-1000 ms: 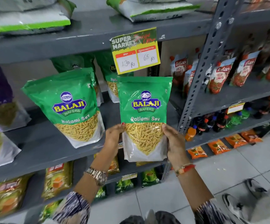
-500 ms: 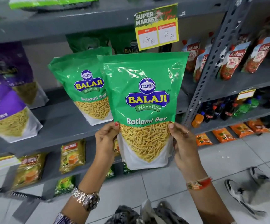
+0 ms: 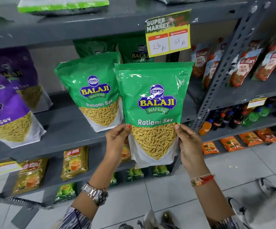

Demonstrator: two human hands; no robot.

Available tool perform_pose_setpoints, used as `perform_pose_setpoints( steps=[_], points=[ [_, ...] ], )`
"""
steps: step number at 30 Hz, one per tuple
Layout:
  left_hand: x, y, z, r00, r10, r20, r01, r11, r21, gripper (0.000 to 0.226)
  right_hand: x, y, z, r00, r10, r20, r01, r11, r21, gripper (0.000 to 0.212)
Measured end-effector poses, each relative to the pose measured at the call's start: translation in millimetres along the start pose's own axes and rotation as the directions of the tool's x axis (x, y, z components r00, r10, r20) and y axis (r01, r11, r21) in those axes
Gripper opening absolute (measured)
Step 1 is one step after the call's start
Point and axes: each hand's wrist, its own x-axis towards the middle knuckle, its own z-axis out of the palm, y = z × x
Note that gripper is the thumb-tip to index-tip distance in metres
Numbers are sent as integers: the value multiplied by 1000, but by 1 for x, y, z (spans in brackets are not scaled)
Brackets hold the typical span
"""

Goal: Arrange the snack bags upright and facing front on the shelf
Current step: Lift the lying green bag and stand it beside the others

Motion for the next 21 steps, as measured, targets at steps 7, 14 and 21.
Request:
perform_pose_setpoints(
  steps=[7, 14, 21],
  points=[
    [46, 2, 41, 997, 4, -81, -2, 1000, 15, 20, 61, -9, 3, 999, -46, 30, 46, 999, 5, 24],
    [98, 2, 71, 962, 14, -273, -27, 999, -45, 29, 126, -10, 26, 986, -119, 118, 120, 993, 1, 15],
    [128, -6, 75, 917, 35, -399, -48, 999, -24, 30, 155, 4, 43, 989, -64, 134, 72, 996, -56, 53]
  ],
)
